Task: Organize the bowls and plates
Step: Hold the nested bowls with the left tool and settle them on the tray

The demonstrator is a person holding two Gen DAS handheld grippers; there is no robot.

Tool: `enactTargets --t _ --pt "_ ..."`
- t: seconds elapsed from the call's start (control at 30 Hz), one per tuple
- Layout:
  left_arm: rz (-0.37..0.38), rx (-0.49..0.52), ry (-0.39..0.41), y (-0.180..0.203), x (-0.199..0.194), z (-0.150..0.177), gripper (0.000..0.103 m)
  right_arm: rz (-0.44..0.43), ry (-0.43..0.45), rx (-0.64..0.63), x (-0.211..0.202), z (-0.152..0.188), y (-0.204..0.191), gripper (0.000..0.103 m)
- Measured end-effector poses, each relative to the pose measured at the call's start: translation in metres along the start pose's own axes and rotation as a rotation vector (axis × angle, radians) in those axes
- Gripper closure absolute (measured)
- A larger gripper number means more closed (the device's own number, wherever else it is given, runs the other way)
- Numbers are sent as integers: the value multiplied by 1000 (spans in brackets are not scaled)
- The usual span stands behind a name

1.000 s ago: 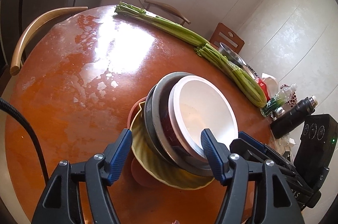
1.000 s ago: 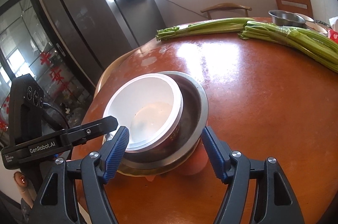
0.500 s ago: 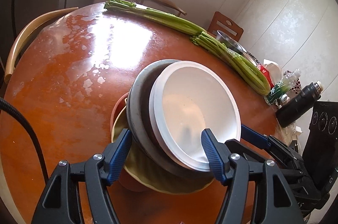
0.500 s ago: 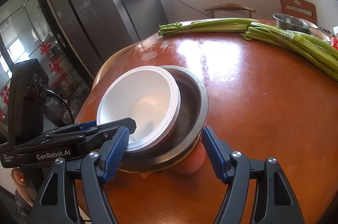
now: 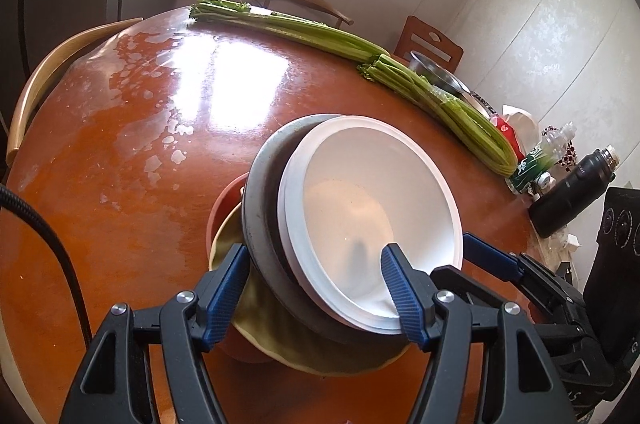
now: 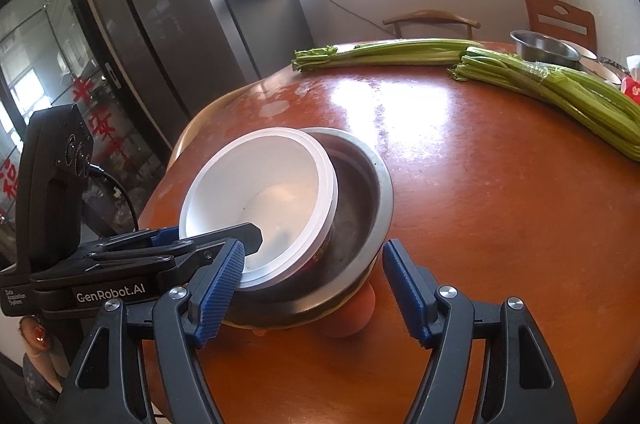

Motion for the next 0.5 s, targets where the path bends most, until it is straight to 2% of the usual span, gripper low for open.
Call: enactTargets --t 0.5 --pt "-2 30 -13 29 11 -1 35 7 13 26 -18 4 23 30"
Point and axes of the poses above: each gripper's, at about its wrist camera, not at the fingertips, and x roughly the way its jaws point, y to its right, z to its underside, the point moved 4 cm from there along x, roughly the way its jaws point, and after that the axes turned 9 degrees about -z, right-handed, at the moved point
